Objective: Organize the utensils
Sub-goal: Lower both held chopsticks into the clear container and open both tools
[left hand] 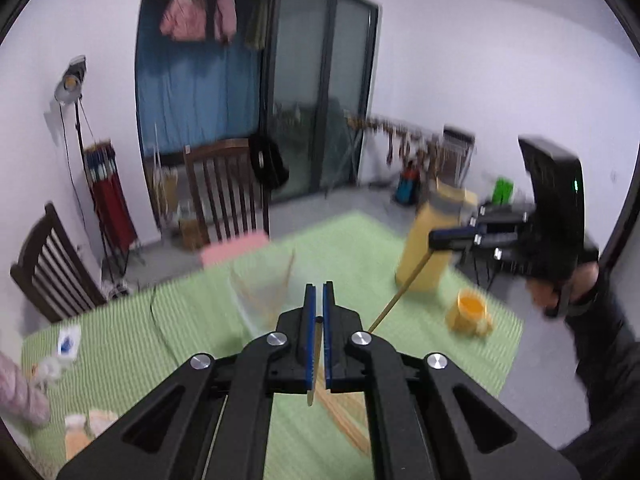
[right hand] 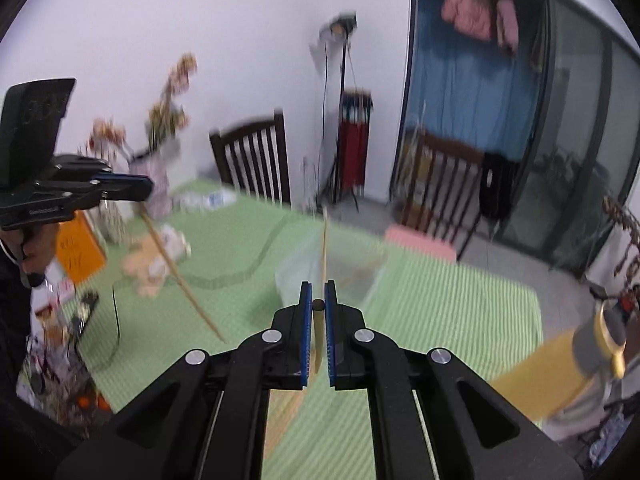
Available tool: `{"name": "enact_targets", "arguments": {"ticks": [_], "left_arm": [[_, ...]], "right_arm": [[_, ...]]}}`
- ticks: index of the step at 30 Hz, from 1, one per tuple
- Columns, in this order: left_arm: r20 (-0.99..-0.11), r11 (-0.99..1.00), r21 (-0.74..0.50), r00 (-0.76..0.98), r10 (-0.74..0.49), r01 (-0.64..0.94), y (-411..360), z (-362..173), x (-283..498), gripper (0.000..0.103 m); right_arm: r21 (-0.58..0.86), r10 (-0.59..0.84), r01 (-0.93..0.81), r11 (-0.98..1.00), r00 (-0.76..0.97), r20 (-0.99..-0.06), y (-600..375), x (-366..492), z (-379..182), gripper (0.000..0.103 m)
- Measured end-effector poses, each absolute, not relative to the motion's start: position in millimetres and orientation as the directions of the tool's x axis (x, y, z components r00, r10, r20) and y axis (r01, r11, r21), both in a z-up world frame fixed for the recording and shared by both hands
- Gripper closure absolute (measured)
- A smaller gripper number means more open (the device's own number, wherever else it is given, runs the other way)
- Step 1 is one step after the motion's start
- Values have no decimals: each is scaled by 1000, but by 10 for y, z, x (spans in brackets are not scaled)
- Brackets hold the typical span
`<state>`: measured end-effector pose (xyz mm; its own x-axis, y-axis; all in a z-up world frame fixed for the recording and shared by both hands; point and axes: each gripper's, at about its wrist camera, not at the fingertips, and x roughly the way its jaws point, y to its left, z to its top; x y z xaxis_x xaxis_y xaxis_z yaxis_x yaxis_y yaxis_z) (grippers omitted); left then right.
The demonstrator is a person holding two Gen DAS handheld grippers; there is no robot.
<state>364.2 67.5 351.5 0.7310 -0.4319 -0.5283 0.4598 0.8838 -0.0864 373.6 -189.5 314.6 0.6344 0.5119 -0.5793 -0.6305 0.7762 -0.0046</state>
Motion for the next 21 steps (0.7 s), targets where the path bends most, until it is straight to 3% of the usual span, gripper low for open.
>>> {"name": "enact_targets", "arguments": {"ticks": [5, 9, 12, 17, 21], "left_arm": [[-473, 880, -142, 749, -463, 454, 636, 3865, 4131, 103], [-468, 875, -232, 740, -483, 425, 690, 3804, 4640, 103], [-474, 874, -327, 738, -481, 359, 782, 3496, 5083, 103], [-565, 847, -486, 663, -491, 214, 883, 2509, 5741, 103], [-548, 810, -563, 659, -515, 164, 934, 1982, 5835, 103]], "right_arm": [[29, 557, -619, 785, 684, -471, -1844, 4060, 3569, 97], [96, 566, -585, 805, 710, -419, -1857, 4463, 3611, 97], [172, 553, -542, 823, 692, -465, -1786, 4938, 3268, 97], [256, 521, -464, 848, 640, -565, -1670, 5487, 2560, 97], [288, 509, -429, 856, 602, -615, -1601, 5680, 2166, 97]]}}
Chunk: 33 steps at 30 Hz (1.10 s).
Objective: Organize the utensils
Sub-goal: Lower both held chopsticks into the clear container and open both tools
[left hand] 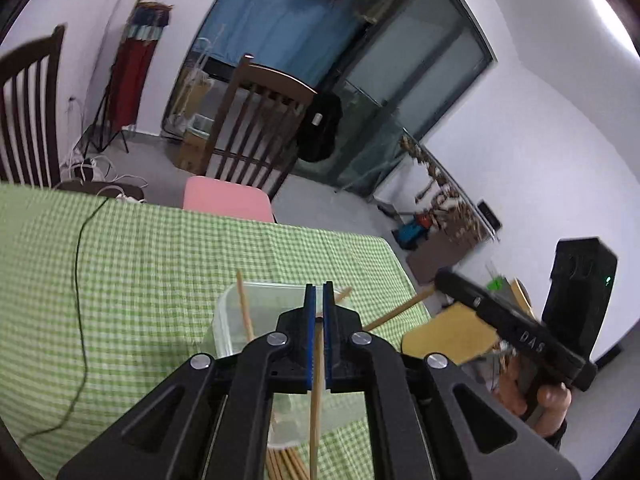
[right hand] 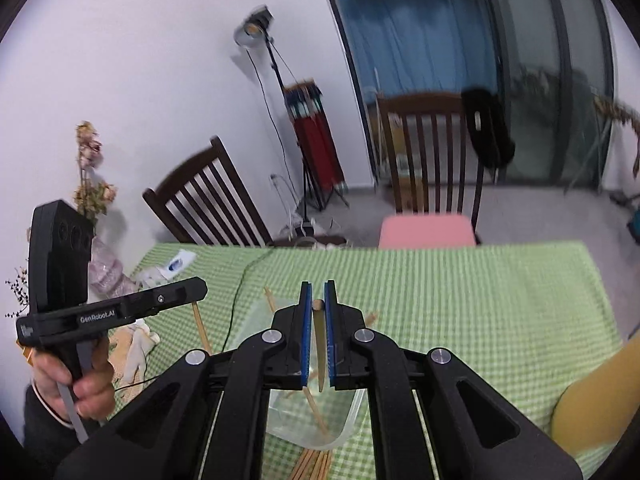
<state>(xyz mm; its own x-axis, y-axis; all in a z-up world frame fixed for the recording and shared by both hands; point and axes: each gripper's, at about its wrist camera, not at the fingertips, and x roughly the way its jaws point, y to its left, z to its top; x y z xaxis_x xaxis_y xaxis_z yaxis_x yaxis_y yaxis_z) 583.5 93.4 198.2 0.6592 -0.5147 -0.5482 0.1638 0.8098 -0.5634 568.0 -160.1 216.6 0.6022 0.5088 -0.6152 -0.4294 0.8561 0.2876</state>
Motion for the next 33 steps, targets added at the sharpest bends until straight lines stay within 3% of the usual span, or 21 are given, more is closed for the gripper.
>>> {"name": "enact_targets", "arguments": {"ticks": [5, 16, 19, 26, 27, 28, 30, 33], "left_arm": [[-499, 746, -653, 665, -555, 132, 999, 1885, 5896, 103], [-330, 767, -561, 766, -551, 311, 838, 3302, 5796, 103], [-388, 822, -465, 759, -523, 329, 692, 3336, 5726, 103], [-529, 883, -334, 710, -465, 330, 639, 2492, 5340, 103], [-548, 893, -305, 706, -449, 332, 631, 2348, 5212, 94], [-560, 897, -287, 701, -442, 336, 646, 2237, 5117, 77], [-577, 916, -240, 712, -401, 321, 670, 2028, 4888, 60], [-610, 938, -205, 713, -347, 281, 676, 1712, 4517, 48]], "right_arm": [[281, 498, -425, 860, 586, -639, -1527, 5719, 1956, 97], [242, 487, -438, 866, 627, -608, -1553, 5695, 2311, 97], [237, 480, -436, 868, 616, -624, -1543, 5698, 2228, 97], [254, 468, -419, 872, 558, -686, -1452, 5762, 1852, 96], [251, 458, -409, 877, 557, -693, -1465, 5762, 1816, 92], [246, 441, -392, 886, 557, -704, -1494, 5755, 1771, 86], [222, 411, -374, 900, 567, -714, -1538, 5716, 1753, 44], [93, 324, -361, 928, 657, -680, -1644, 5481, 1823, 42]]}}
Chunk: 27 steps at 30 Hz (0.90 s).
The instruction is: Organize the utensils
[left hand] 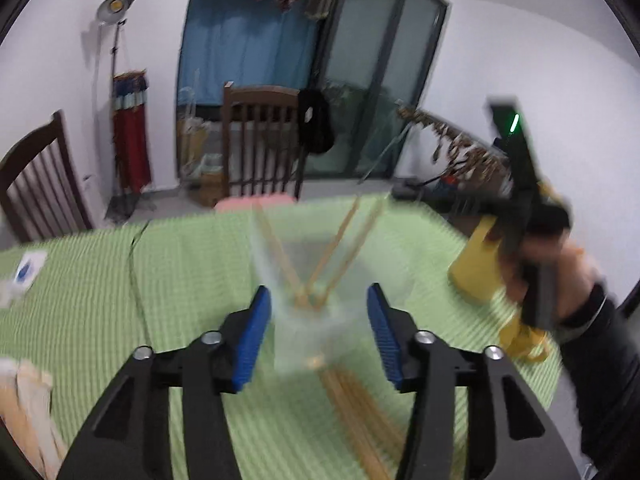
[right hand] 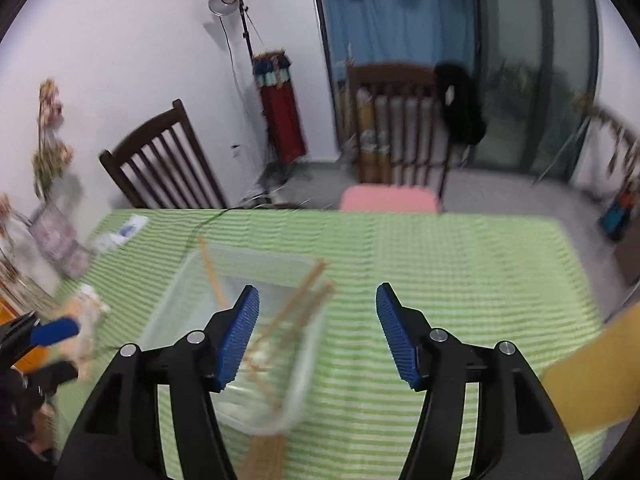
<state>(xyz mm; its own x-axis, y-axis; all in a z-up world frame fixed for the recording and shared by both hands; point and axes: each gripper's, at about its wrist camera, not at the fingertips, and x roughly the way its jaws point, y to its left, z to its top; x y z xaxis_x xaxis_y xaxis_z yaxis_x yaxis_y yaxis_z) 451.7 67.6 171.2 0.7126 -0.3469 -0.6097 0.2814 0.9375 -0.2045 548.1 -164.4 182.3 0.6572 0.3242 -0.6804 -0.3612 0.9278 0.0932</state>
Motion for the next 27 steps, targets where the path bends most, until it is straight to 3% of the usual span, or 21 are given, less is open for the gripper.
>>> {"name": "enact_targets", "arguments": {"ticks": [3, 6, 8, 11, 19, 27], "left_arm": [[-619, 937, -143, 711, -335, 318, 535, 1429, 4113, 42], [-610, 962, -53, 754, -244, 268, 382, 1146, 3704, 31], [-603, 957, -88, 750, -272, 275, 289, 909, 3453, 31], [-651, 959, -115, 710, -269, 258, 183, 575, 3214, 31], [-693, 956, -40, 681, -236, 291, -55, 257, 2727, 30], [-738, 969, -87, 638, -218, 231, 15, -106, 2490, 30]], "right_arm": [[-3, 265, -340, 941, 739, -619, -1804, 5096, 1851, 33], [-21, 225, -276, 961, 824, -520, -2032, 4481, 1701, 29], [23, 261, -278, 960, 863, -433, -2152, 4039, 1451, 27], [71, 304, -301, 951, 870, -388, -2193, 3710, 1031, 27], [127, 320, -298, 946, 796, -513, -2108, 3502, 390, 27], [33, 271, -309, 951, 775, -571, -2097, 2947, 388, 27]]}}
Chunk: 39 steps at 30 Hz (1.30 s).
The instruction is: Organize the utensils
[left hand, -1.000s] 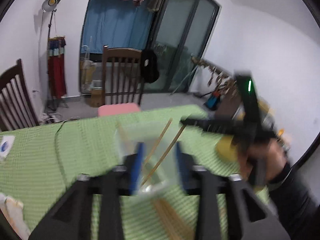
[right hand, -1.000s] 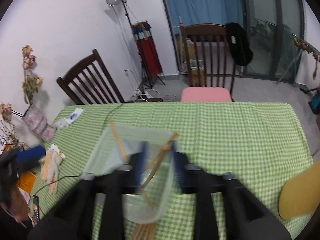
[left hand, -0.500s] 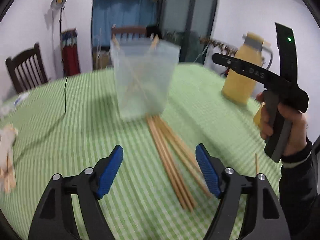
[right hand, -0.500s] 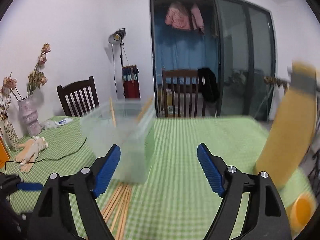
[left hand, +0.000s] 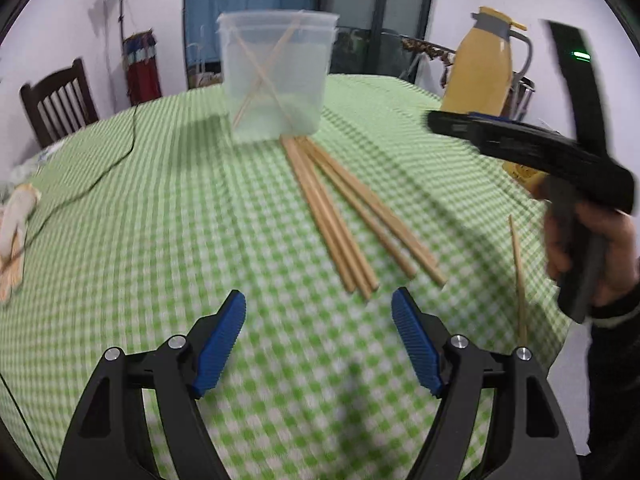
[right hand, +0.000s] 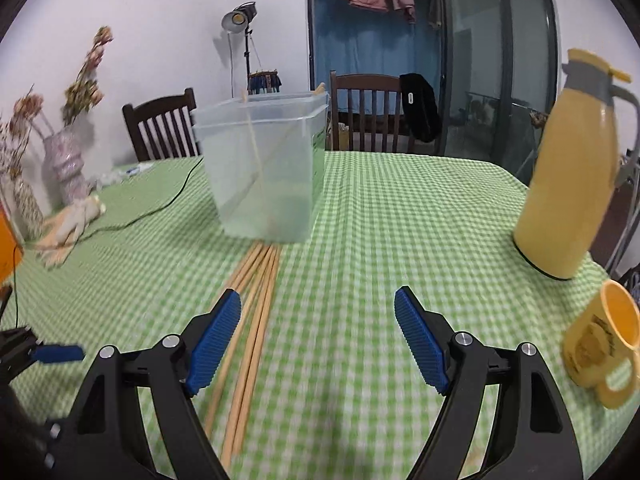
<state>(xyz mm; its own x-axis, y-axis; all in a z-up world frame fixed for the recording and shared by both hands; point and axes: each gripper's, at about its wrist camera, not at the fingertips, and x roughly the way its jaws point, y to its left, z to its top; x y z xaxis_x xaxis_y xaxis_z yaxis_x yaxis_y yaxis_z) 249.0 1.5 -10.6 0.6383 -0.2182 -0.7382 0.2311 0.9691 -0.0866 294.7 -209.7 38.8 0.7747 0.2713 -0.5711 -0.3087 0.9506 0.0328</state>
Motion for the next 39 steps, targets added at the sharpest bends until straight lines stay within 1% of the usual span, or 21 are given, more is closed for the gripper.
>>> {"name": "enact_targets", "arguments": {"ticks": [3, 7, 10, 12, 14, 16, 19, 22, 23, 24, 26, 27, 28, 30, 33, 34, 35, 36, 39], "left_arm": [[-742, 977, -107, 639, -202, 185, 112, -203, 2367, 30], [-734, 989, -79, 664, -144, 127, 212, -247, 2204, 30], [-725, 994, -69, 680, -110, 87, 281, -272, 2079, 30], [-719, 995, -68, 688, -97, 70, 318, -300, 2011, 27], [-718, 996, -69, 690, -91, 60, 343, -325, 1930, 27], [-718, 996, -71, 691, -88, 54, 360, -339, 1883, 27], [-720, 996, -72, 689, -88, 52, 371, -359, 1792, 27], [-720, 996, -66, 689, -87, 57, 383, -352, 1724, 27], [-719, 996, -65, 689, -89, 60, 381, -345, 1713, 27], [-718, 996, -65, 690, -90, 61, 377, -334, 1705, 27], [-716, 996, -68, 692, -93, 64, 368, -324, 1702, 27], [-715, 996, -68, 692, -95, 66, 369, -319, 1709, 27], [-715, 995, -68, 693, -96, 69, 362, -314, 1713, 27], [-722, 994, -72, 684, -109, 82, 347, -313, 1731, 27], [-728, 990, -70, 672, -137, 126, 248, -316, 1810, 29], [-728, 987, -76, 669, -150, 139, 208, -316, 1854, 35], [-733, 985, -85, 660, -163, 148, 176, -315, 1906, 38], [-735, 984, -92, 656, -171, 153, 154, -310, 1948, 45], [-730, 980, -90, 658, -184, 175, 35, -257, 2178, 57]], "right_arm": [[9, 256, -313, 950, 760, -598, -2087, 2687, 360, 27], [-18, 233, -312, 950, 744, -626, -2051, 2335, 247, 27], [53, 247, -278, 959, 730, -637, -2089, 2039, 125, 27], [99, 273, -276, 956, 709, -650, -2076, 1831, 25, 27], [86, 264, -279, 956, 700, -663, -2025, 1651, -80, 27], [38, 226, -274, 961, 698, -679, -1968, 1509, -193, 27], [21, 189, -244, 969, 690, -699, -1966, 1413, -311, 27], [12, 162, -211, 977, 710, -685, -1976, 1372, -341, 29], [15, 162, -208, 978, 711, -684, -1982, 1385, -339, 36], [22, 169, -211, 977, 711, -682, -1995, 1398, -334, 51], [29, 161, -194, 981, 712, -683, -2043, 1438, -316, 69], [33, 159, -187, 982, 710, -686, -2073, 1460, -312, 76], [40, 160, -183, 982, 707, -689, -2103, 1482, -305, 80], [37, 155, -179, 983, 708, -689, -2148, 1499, -309, 93], [-19, 140, -210, 978, 714, -686, -2136, 1554, -307, 96], [-16, 148, -220, 975, 709, -690, -2150, 1586, -309, 96], [-15, 154, -228, 974, 704, -693, -2166, 1635, -305, 96], [-15, 158, -234, 972, 701, -695, -2179, 1688, -294, 96], [-16, 168, -247, 969, 705, -689, -2225, 1803, -258, 96]]}}
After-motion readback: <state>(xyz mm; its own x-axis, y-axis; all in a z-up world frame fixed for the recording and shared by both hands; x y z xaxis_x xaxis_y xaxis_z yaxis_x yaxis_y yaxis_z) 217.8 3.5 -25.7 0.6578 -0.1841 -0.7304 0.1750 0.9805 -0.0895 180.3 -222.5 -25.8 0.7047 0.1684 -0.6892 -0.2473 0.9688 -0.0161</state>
